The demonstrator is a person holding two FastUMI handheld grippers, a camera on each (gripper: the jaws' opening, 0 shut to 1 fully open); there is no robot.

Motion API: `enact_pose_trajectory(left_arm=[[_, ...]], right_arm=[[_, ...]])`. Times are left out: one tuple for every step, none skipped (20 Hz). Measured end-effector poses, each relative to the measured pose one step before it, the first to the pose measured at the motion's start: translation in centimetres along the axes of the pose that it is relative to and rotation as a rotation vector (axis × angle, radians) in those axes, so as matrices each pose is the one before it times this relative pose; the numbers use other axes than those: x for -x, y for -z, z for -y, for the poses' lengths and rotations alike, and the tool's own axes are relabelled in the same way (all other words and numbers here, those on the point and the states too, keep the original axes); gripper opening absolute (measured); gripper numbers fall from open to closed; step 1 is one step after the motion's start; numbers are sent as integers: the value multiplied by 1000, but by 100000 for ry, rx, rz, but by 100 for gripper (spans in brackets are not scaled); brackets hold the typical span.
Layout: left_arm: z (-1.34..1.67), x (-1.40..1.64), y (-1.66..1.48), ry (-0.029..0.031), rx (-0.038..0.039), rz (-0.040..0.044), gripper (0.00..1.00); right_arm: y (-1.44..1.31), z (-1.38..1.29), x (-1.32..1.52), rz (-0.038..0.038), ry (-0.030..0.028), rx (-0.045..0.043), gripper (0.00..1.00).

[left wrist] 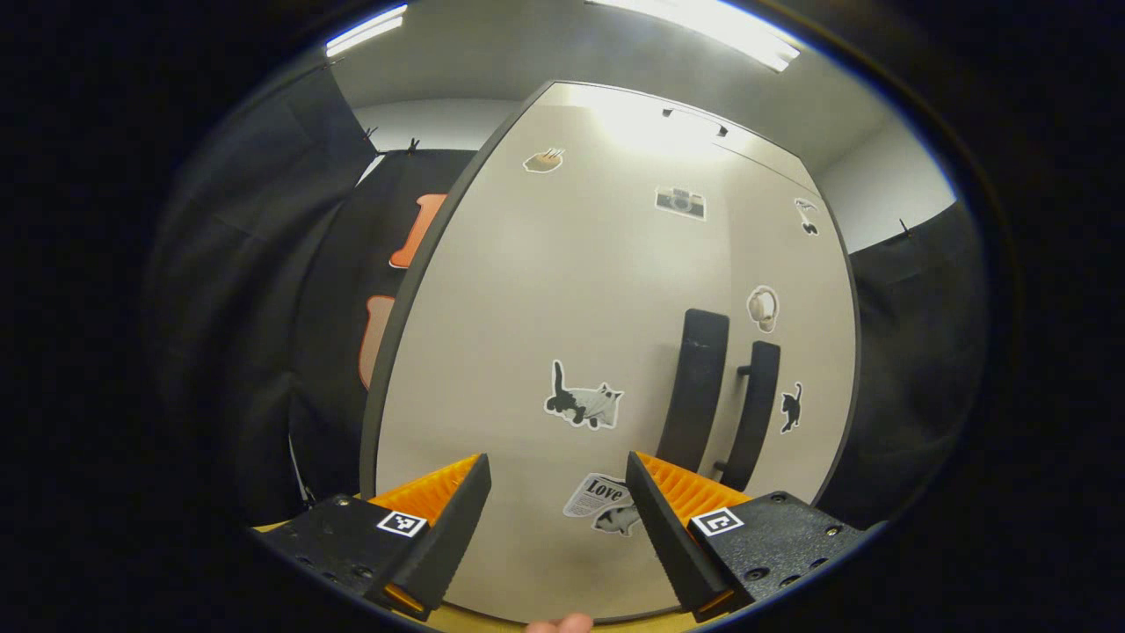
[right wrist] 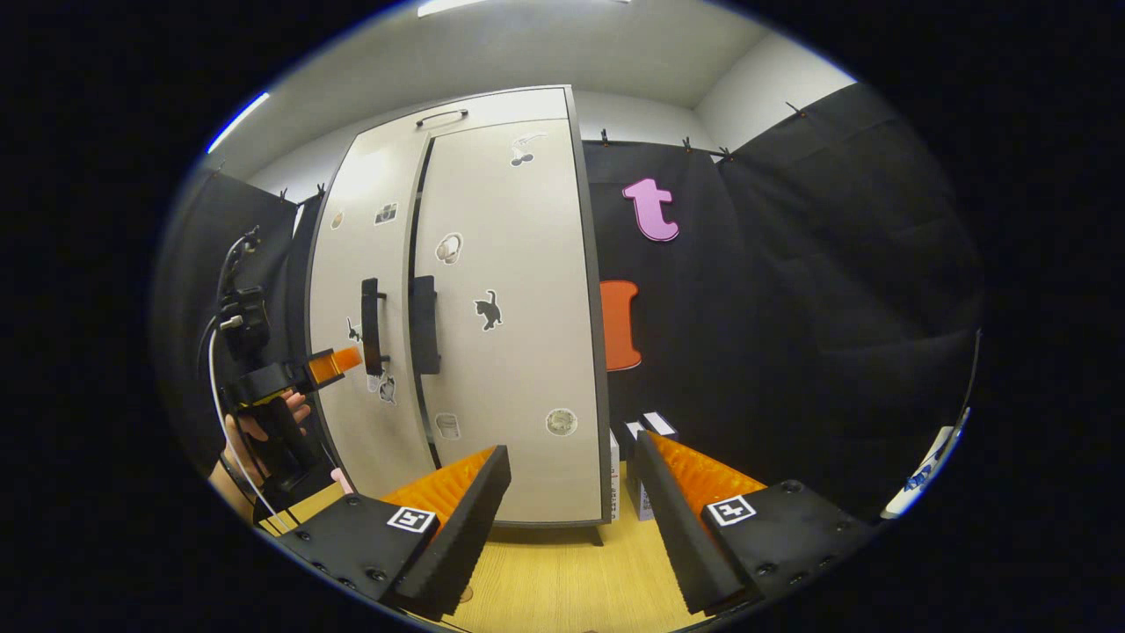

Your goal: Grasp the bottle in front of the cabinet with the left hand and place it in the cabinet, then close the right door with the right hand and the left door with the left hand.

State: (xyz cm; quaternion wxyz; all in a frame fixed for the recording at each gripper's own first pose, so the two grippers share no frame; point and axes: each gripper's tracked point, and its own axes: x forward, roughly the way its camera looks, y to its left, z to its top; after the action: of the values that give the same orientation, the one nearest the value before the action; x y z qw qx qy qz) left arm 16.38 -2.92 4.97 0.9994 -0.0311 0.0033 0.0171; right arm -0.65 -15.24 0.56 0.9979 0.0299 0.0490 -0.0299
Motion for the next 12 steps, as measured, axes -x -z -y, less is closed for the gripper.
enact_pose_trajectory(left_arm=[[483,959,-671,1506,-1022,868,94],[508,1080,-791,1220,-615,1113,95],[678,1094,-742,2103,101,906,95],[810,1116,-542,2701,382,314,94],[751,1059,-436,2205,272,61,94],[582,1372,-496,1398,-68,339,94],[304,1083,-361,507,-777,252,94],[87,1152,-236,-645,-916,-29,94],[18,1119,-133,-1050,-696,-23,94],[149,1073,20,-588,-173,-223,94],[155,1010,180,-272,318,-404,94],[112,941,358,-135,217,-783,94]], right_arm=[[138,-246,-35,-183,-893,-276,96],[187,-347,-42,-495,-1193,-318,96],[117,-449,45,-437,-1418,-269,96],[73,-384,30,-10,-1382,-59,96],[-36,-387,107,400,-1321,354,96],[34,-294,97,441,-948,469,96],[9,-354,101,319,-1059,419,96],[24,-357,144,368,-1050,83,96],[-11,-373,175,538,-1300,-148,96],[-7,-463,135,531,-1371,-385,96],[78,-273,117,153,-1001,-220,96],[163,-323,43,-56,-926,-164,96]])
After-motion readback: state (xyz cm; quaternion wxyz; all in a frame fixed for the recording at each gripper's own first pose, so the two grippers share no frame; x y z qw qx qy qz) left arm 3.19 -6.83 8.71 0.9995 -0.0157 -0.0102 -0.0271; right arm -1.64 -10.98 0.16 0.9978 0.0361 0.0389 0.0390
